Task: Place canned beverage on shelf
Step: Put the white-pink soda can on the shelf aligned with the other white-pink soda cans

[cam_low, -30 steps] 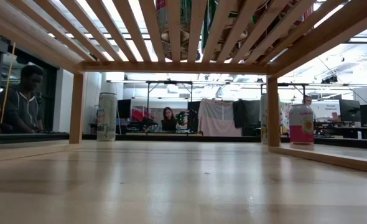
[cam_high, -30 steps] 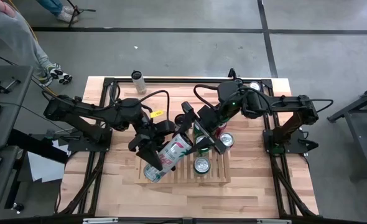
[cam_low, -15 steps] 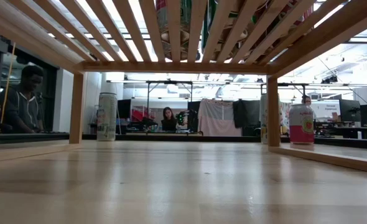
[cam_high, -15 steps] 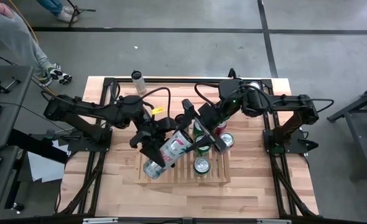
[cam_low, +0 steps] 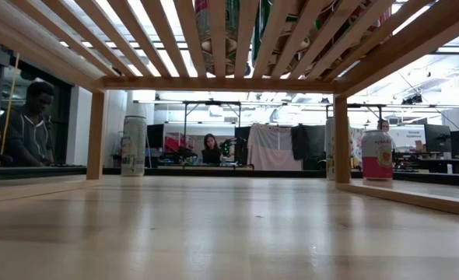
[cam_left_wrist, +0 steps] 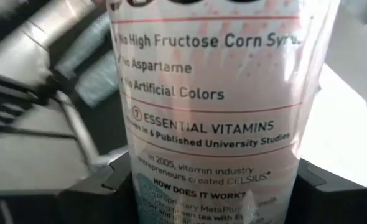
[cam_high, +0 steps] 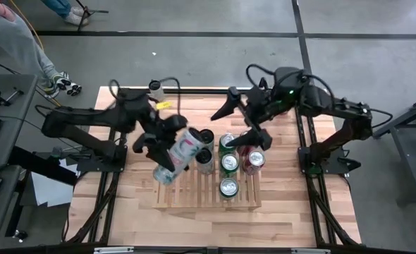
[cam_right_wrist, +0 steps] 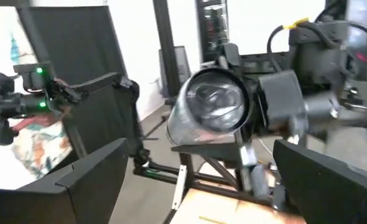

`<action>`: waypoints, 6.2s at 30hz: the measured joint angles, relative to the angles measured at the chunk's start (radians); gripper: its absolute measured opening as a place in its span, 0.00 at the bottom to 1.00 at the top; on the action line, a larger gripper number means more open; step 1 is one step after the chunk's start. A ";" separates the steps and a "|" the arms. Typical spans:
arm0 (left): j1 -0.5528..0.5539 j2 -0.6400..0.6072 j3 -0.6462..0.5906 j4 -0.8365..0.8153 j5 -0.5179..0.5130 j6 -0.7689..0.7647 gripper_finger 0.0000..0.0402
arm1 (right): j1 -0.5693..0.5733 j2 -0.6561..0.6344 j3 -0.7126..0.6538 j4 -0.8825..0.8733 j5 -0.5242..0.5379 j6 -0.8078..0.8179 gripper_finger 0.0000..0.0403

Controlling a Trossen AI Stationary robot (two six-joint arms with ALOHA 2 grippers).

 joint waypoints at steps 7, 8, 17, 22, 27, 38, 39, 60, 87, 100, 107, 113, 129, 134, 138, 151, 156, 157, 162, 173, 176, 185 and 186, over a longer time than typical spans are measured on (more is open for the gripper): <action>0.019 -0.167 0.000 -0.370 -0.417 0.423 0.57 | -0.004 -0.050 0.000 -0.098 0.170 0.030 0.95; 0.005 -0.190 0.000 -0.425 -0.526 0.478 0.57 | -0.004 -0.052 0.000 -0.103 0.208 0.048 0.95; -0.205 -0.173 0.000 -0.424 -1.211 0.744 0.61 | -0.004 0.012 0.000 -0.019 0.456 0.250 0.96; -0.229 -0.089 -0.001 -0.302 -1.200 0.779 0.61 | -0.002 0.077 -0.001 0.097 0.358 0.258 0.96; -0.230 -0.062 0.000 -0.278 -1.189 0.770 0.62 | 0.029 0.100 -0.001 0.161 0.309 0.249 0.96; -0.229 -0.060 0.000 -0.277 -1.190 0.770 0.62 | 0.092 0.128 -0.001 0.183 0.417 0.224 0.96; -0.229 -0.057 0.000 -0.275 -1.189 0.770 0.62 | 0.092 0.137 -0.001 0.183 0.426 0.224 0.96; -0.230 -0.048 0.000 -0.286 -1.147 0.774 0.62 | 0.122 0.144 -0.001 0.242 0.455 0.181 0.59; -0.202 -0.363 0.002 -0.513 -1.261 0.805 0.70 | 0.300 0.071 -0.002 0.066 0.547 0.093 0.58; -0.202 -0.356 0.000 -0.521 -1.316 0.806 0.69 | 0.424 0.224 -0.003 0.131 0.842 0.144 0.58; -0.202 -0.354 0.000 -0.519 -1.297 0.768 0.69 | 0.465 0.270 -0.003 0.077 0.944 0.163 0.58; -0.203 -0.347 0.000 -0.506 -1.266 0.753 0.69 | 0.522 0.265 -0.003 -0.033 1.025 0.169 0.58; -0.202 -0.307 -0.001 -0.434 -1.266 0.774 0.69 | 0.539 0.303 -0.003 -0.071 1.077 0.133 0.58; -0.202 -0.307 -0.001 -0.434 -1.265 0.778 0.69 | 0.544 0.285 -0.003 -0.065 1.093 0.096 0.59; -0.202 -0.307 -0.001 -0.437 -1.266 0.779 0.69 | 0.530 0.274 -0.003 -0.056 1.092 0.093 0.59; -0.203 -0.313 -0.001 -0.438 -1.266 0.773 0.69 | 0.459 0.258 -0.003 -0.100 0.967 0.024 0.59; -0.203 -0.315 -0.001 -0.434 -1.266 0.772 0.69 | 0.472 0.212 -0.003 -0.215 1.005 0.040 0.59; -0.203 -0.315 -0.001 -0.432 -1.266 0.772 0.69 | 0.474 0.200 -0.003 -0.215 1.010 0.030 0.59; -0.203 -0.315 -0.001 -0.412 -1.266 0.771 0.69 | 0.452 0.171 -0.003 -0.063 0.924 -0.058 0.59; -0.203 -0.315 -0.001 -0.412 -1.266 0.769 0.69 | 0.389 0.229 -0.033 0.107 0.733 -0.047 0.60; -0.203 -0.315 -0.001 -0.412 -1.266 0.769 0.69 | 0.398 0.200 -0.182 0.248 0.726 -0.010 0.60; -0.203 -0.315 0.000 -0.401 -1.266 0.769 0.69 | 0.412 0.062 -0.474 0.598 0.742 0.083 0.60; -0.203 -0.315 0.000 -0.397 -1.266 0.770 0.69 | 0.416 0.066 -0.474 0.576 0.743 0.070 0.60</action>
